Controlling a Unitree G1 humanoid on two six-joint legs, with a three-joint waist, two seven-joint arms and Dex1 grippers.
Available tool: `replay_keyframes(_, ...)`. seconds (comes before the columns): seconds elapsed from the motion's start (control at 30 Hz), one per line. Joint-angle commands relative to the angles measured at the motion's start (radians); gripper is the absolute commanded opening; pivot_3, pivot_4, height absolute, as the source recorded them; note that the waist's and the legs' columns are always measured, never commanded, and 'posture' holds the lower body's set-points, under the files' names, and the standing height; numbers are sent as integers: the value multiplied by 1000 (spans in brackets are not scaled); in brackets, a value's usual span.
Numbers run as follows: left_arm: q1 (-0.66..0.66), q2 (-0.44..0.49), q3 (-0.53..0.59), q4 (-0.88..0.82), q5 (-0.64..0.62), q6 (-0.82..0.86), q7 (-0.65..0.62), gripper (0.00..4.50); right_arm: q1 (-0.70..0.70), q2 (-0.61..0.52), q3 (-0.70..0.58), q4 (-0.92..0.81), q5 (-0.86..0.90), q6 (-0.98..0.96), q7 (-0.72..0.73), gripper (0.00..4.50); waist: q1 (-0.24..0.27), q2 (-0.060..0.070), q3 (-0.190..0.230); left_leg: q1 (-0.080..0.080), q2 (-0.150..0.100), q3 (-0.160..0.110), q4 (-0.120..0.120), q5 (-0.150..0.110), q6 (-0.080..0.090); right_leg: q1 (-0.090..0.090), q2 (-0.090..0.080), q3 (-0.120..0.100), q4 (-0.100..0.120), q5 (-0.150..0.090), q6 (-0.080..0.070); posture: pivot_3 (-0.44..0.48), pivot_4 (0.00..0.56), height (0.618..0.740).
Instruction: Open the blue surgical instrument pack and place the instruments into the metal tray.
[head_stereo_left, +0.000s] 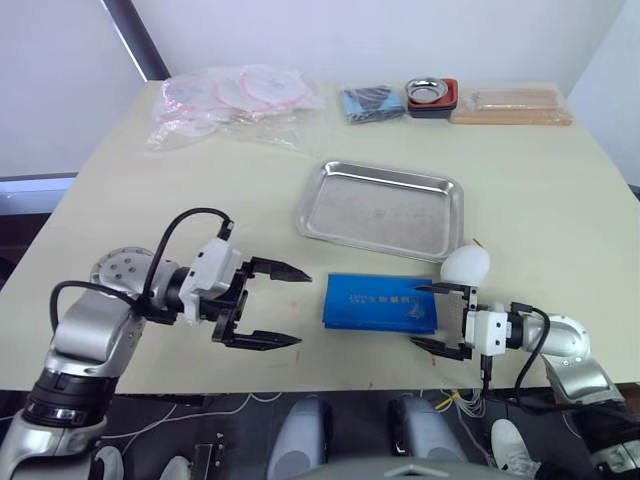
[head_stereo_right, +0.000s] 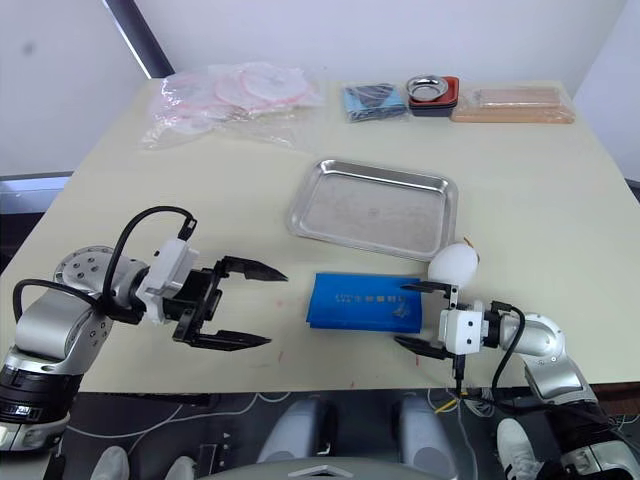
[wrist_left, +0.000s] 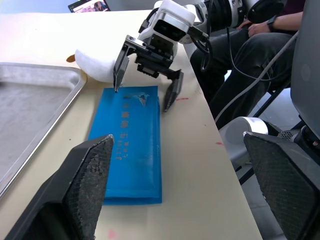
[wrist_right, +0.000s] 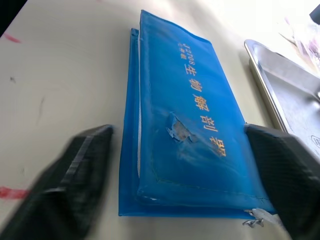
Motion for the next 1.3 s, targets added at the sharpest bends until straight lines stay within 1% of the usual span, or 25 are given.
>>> replay_keyframes(0.03, 5, -1, 24, 7, -20, -8, -8, 4500, -18, -8, 2, 19, -15, -25, -29, 2077, -1, 0, 0, 0, 0, 0, 0, 0, 0, 0, 0, 0, 0, 0, 0, 0, 150, 740)
replay_keyframes(0.07, 5, 0, 24, 9, -21, -9, -10, 4500, -20, -10, 5, 24, -18, -27, -32, 1863, -1, 0, 0, 0, 0, 0, 0, 0, 0, 0, 0, 0, 0, 0, 0, 0, 150, 740)
replay_keyframes(0.2, 9, -2, 25, 7, -20, -20, -12, 4500, -25, -15, 15, 48, -19, -40, -38, 43, 0, 0, 0, 0, 0, 0, 0, 0, 0, 0, 0, 0, 0, 0, 0, 0, 150, 740)
replay_keyframes(0.37, 7, -8, 21, 10, -17, -29, -11, 4500, -20, -16, 14, 29, 4, -63, -45, 43, 0, 0, 0, 0, 0, 0, 0, 0, 0, 0, 0, 0, 0, 0, 0, 0, 150, 740)
replay_keyframes(0.53, 12, -14, 23, 11, -15, -41, -4, 4500, 9, -70, 24, -83, 98, 38, 18, 43, 1, 0, 0, -1, 0, 0, 0, 0, 0, 0, 0, 0, 0, 0, 0, 0, 150, 740)
replay_keyframes(0.7, 12, -26, 30, 27, -3, -64, 13, 4500, 23, -143, 28, -264, 266, 332, 95, 43, 2, 0, 0, -1, 0, -1, 0, 0, 0, 0, -1, -1, 0, 0, 0, 0, 150, 740)
replay_keyframes(0.93, 8, -33, 26, 31, -3, -76, 25, 4500, -59, -180, 1, -416, 470, 732, 117, 43, 1, 0, 1, -1, 0, -2, 0, 0, 0, 0, 0, -2, 0, 0, 0, 0, 150, 740)
replay_keyframes(1.03, 7, -33, 24, 37, 1, -82, 24, 4500, -106, -180, -12, -409, 518, 875, 105, 43, 2, 0, 1, -2, 0, -2, 0, 0, 0, 0, -1, -2, 0, 0, 0, 0, 150, 740)
replay_keyframes(1.17, 1, -42, 18, 47, 7, -82, 35, 4500, -187, -181, -19, -323, 515, 992, 117, 43, 2, 0, 1, -3, 0, -3, 0, 0, 0, -1, -2, -4, -1, 0, 0, 0, 150, 740)
replay_keyframes(1.3, -16, -63, 8, 69, 15, -83, 49, 4500, -243, -157, -28, -255, 496, 1020, 110, 43, 4, 0, 1, -4, -1, -5, 0, 0, 0, -1, -2, -5, -1, 0, 0, 0, 150, 740)
